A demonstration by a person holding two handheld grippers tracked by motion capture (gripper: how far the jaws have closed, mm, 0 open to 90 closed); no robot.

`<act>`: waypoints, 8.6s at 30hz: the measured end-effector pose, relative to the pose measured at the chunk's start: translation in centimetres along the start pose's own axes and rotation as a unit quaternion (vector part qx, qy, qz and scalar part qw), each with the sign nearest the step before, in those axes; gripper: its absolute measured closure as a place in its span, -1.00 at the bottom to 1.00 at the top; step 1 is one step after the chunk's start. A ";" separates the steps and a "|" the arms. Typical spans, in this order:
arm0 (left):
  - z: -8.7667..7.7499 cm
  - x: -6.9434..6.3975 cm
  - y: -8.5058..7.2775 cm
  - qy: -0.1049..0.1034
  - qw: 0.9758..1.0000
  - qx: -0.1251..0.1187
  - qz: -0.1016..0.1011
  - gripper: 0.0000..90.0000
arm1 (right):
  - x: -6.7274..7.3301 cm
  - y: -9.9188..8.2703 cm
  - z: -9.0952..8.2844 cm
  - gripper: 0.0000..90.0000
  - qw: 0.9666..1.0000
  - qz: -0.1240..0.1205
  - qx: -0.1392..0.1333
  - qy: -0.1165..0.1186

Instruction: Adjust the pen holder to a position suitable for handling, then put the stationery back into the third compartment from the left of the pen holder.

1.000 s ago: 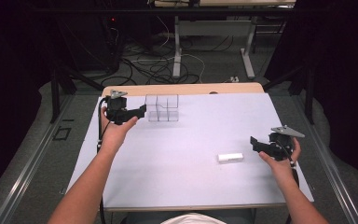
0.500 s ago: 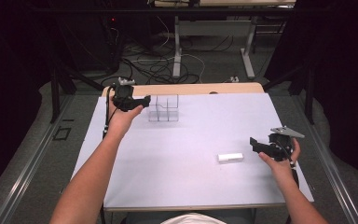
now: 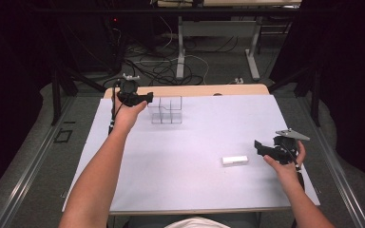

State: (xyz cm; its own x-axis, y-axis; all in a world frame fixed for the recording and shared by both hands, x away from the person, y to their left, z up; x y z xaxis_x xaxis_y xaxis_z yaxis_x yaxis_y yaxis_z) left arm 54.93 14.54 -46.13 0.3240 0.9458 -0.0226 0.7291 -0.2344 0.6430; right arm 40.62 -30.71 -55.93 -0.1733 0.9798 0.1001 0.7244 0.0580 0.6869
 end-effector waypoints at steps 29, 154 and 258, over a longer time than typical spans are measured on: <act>4.6 0.9 -0.9 -0.011 0.998 0.048 -0.044 0.09 | 0.0 -0.2 0.5 -0.67 1.000 -0.007 0.012 0.010; 0.7 0.5 -8.1 -0.021 0.985 0.106 -0.138 1.00 | 1.0 -0.5 1.3 -0.66 0.999 -0.010 0.033 0.030; -2.0 -2.3 -12.9 -0.105 0.993 0.001 -0.059 -0.66 | 3.1 0.0 0.9 -0.63 0.997 -0.057 0.018 0.043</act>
State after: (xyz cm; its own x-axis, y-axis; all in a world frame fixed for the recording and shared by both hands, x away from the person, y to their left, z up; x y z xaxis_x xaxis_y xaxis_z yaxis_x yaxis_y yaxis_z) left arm 43.61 15.84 -52.87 0.3541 0.8994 -0.2562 0.7707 -0.1255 0.6247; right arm 40.72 -27.53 -56.26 -0.3118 0.9463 0.0858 0.7200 0.1764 0.6712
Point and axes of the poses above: each handheld gripper's, and its own axes: z roughly forward along the jaws, y roughly out of its top, x roughly to its left, the point moved 6 cm from there along z, roughly forward along the jaws, and after that the axes turned 13 degrees about x, right-handed, at the moved point
